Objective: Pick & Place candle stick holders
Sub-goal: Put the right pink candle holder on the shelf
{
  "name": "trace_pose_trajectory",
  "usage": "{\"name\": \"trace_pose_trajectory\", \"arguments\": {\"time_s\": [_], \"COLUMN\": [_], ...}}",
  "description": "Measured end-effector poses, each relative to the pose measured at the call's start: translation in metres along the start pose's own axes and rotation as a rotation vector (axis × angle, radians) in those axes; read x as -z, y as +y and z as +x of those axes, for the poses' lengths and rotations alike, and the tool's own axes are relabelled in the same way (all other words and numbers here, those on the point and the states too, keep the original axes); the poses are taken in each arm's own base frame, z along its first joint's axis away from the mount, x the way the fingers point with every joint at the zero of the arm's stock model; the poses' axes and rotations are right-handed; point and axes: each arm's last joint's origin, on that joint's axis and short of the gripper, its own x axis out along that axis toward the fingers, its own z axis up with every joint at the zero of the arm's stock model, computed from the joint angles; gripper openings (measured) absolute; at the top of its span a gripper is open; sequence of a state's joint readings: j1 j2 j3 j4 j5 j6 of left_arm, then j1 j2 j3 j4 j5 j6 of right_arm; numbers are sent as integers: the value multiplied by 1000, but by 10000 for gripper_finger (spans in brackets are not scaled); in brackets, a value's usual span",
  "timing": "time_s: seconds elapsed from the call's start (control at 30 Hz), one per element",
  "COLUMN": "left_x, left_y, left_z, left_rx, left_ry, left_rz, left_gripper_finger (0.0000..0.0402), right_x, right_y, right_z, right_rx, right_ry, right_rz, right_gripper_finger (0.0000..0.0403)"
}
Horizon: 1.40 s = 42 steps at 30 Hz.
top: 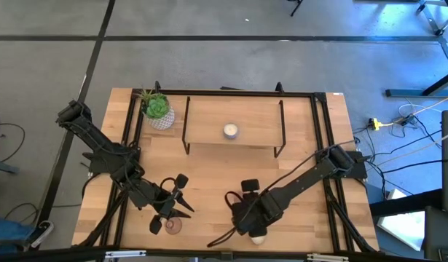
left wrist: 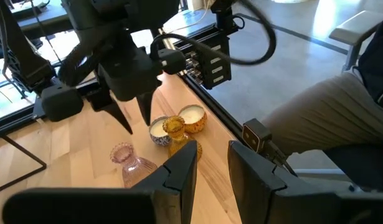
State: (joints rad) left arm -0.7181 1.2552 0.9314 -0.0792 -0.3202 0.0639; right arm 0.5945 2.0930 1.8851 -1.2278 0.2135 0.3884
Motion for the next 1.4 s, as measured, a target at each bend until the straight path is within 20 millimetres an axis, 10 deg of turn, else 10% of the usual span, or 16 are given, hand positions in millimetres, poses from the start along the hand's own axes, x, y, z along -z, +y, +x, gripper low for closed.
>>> {"name": "trace_pose_trajectory", "arguments": {"time_s": [0.5,1.03,1.4], "left_x": [0,0,0], "left_y": [0,0,0], "left_z": [0,0,0], "left_rx": [0,7,7], "left_ry": [-1,-1,-1], "left_rz": [-1,2,1], "left_gripper_finger": [86,86,86], "right_x": [-4,7,6], "right_y": [-4,-13,-13], "right_z": [14,47,46], "right_rx": [21,45,57], "right_ry": [-13,60,52], "right_rz": [-6,27,48], "right_gripper_finger": [221,178,48]}}
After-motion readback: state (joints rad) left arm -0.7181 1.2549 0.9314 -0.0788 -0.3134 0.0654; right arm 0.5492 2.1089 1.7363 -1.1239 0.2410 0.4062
